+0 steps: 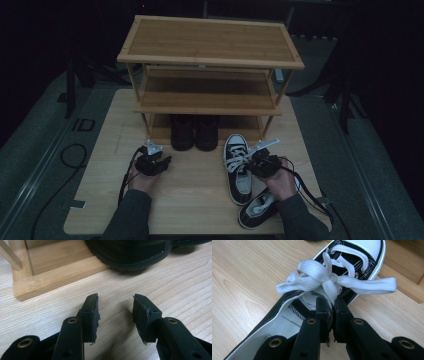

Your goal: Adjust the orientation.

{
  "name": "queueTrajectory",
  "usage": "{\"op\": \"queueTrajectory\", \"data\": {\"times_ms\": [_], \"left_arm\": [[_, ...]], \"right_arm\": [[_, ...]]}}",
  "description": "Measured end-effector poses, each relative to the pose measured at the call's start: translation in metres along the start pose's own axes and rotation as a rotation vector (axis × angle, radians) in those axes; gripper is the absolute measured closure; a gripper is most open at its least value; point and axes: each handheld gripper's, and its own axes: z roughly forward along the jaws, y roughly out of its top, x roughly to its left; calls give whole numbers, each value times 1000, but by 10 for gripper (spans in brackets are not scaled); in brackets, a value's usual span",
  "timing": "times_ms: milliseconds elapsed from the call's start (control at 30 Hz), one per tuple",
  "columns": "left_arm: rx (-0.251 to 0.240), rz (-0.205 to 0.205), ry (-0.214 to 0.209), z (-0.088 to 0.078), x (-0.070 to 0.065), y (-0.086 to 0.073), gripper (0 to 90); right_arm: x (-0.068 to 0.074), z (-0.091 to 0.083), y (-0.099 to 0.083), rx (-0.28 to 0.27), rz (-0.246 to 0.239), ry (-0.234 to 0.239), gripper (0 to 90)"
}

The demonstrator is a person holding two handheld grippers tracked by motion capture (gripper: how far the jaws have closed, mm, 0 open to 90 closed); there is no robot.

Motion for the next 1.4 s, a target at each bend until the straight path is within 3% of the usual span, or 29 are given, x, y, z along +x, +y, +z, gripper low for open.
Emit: {"op": "queueTrajectory", "data": {"times_ms": [167,200,433,667,700,900,967,1033,1400], "left_arm": [[0,0,0,0,0,0,565],[0,-1,0,0,0,0,565],[0,-1,0,0,0,0,565],[0,-1,1,0,0,0,565],[0,-1,1,0,0,0,565],[0,-1,0,0,0,0,565],[0,-1,1,0,0,0,565],[0,-1,1,0,0,0,565],[-1,-1,1,0,0,0,565]], "right_arm": [[0,-1,0,6,-15,23,850],[-1,-1,0,10,-11,46,850],[-2,3,0,22,-25,44,843],[-6,0,-2,11,-21,52,741],[-7,-8,-3,-18,-17,56,696],[-18,-28,-8,-61,10,67,688],[-21,-33,-11,-63,9,18,695],[-25,-37,-15,-69,23,26,704],[-43,-46,-46,-36,75,-23,708]]}}
